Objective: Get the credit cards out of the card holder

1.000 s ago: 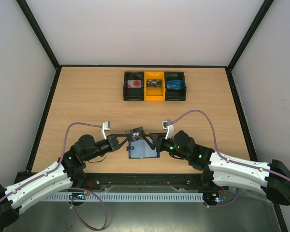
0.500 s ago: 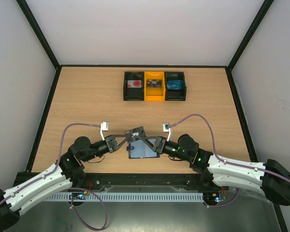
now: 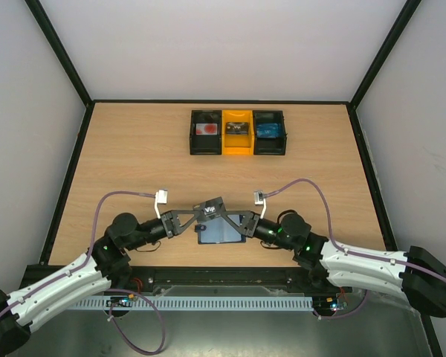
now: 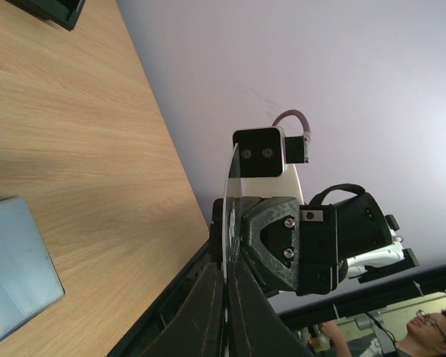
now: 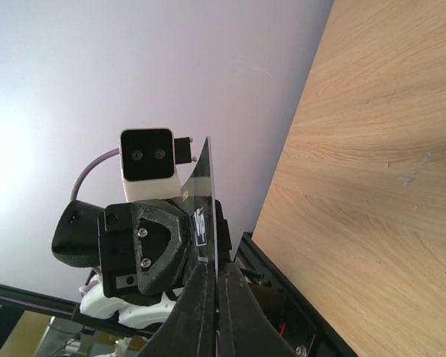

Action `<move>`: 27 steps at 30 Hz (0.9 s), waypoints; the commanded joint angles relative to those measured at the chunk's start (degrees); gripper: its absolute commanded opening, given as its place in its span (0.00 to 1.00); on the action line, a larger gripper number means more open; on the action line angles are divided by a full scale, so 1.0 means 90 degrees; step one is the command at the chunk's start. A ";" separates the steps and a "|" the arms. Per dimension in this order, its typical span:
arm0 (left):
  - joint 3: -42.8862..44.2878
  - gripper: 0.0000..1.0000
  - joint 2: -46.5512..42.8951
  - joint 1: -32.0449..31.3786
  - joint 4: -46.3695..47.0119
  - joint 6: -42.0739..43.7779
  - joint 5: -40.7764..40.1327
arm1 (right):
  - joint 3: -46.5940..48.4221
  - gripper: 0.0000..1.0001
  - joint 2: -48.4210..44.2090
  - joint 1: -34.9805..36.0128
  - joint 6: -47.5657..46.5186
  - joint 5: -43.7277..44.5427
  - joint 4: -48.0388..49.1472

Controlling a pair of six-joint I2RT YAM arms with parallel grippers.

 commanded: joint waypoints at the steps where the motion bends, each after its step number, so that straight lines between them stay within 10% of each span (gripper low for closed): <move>1: -0.0085 0.03 -0.0076 0.0033 0.0243 -0.0022 0.0140 | -0.0214 0.02 -0.0254 -0.0023 0.0103 0.0252 0.0309; 8: -0.0026 0.15 -0.0165 0.0026 -0.0032 -0.0039 -0.0024 | -0.0252 0.02 -0.0415 -0.0014 0.0102 0.0279 0.0350; 20: 0.0379 0.98 -0.0209 0.0026 -0.1187 0.0245 -0.0585 | -0.0230 0.02 -0.0508 -0.0017 0.0061 0.0797 0.0115; 27: 0.0884 1.00 -0.0147 0.0032 -0.2375 0.0571 -0.1308 | 0.0151 0.02 -0.0636 -0.0022 -0.0417 0.1594 -0.0689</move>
